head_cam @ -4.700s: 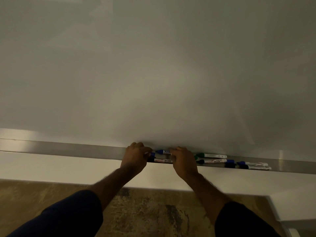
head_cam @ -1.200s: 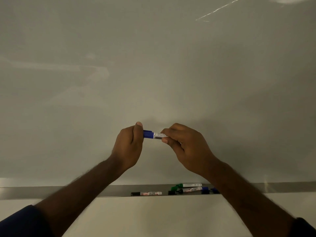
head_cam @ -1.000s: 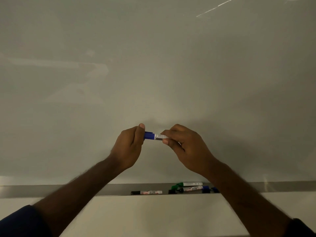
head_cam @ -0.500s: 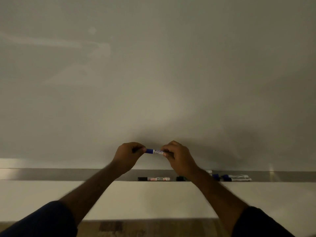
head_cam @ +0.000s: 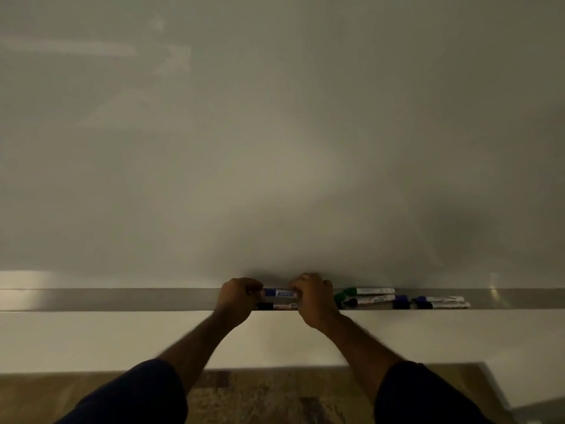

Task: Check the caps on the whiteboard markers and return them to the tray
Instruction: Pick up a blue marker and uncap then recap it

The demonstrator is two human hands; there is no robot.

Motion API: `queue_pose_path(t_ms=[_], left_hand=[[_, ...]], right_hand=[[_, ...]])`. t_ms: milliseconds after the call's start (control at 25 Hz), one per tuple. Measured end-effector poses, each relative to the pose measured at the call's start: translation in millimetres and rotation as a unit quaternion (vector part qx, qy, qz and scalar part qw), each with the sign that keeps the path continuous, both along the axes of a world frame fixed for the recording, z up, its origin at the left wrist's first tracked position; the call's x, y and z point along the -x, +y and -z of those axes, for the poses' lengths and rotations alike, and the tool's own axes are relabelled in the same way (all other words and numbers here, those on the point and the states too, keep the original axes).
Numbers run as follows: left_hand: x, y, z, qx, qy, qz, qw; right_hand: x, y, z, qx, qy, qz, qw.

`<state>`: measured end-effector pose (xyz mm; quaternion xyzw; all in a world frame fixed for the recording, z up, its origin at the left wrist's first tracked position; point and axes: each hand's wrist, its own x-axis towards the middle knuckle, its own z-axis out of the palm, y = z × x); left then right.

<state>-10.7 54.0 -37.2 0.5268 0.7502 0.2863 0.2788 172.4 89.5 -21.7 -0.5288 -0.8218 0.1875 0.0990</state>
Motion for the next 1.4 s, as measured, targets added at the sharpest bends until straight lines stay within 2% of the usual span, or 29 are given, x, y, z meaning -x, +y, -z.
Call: queue_pose_path(t_ms=[160,480,920,1040,1120,1400], left_hand=[[0.0,1.2,13.7,0.020,0.028,0.013,0.999],[8.6,2.1,20.8,0.029,0.083,0.054,0.995],[10.7,-3.4,20.8,0.004,0.066,0.030,0.997],[5.4,-6.2,13.8,-0.031,0.064,0.017,0.997],[-3.2,-6.2,6.7,-0.067,0.093,0.025,0.993],[-71.3,2.0,-11.7,-0.157,0.150,0.126,0.968]], right_hand=[[0.0,-0.7,13.6,0.033,-0.021,0.008,0.999],[4.3,-0.5,22.7,0.036,-0.013,-0.001,0.999],[-9.2,3.9,18.9,0.005,-0.017,-0.003,1.000],[-31.7,9.9,11.8,-0.024,0.007,0.018,1.000],[-54.6,14.2,7.6,-0.041,0.023,0.048,0.998],[-141.4,23.3,3.6,-0.054,-0.007,0.079,0.995]])
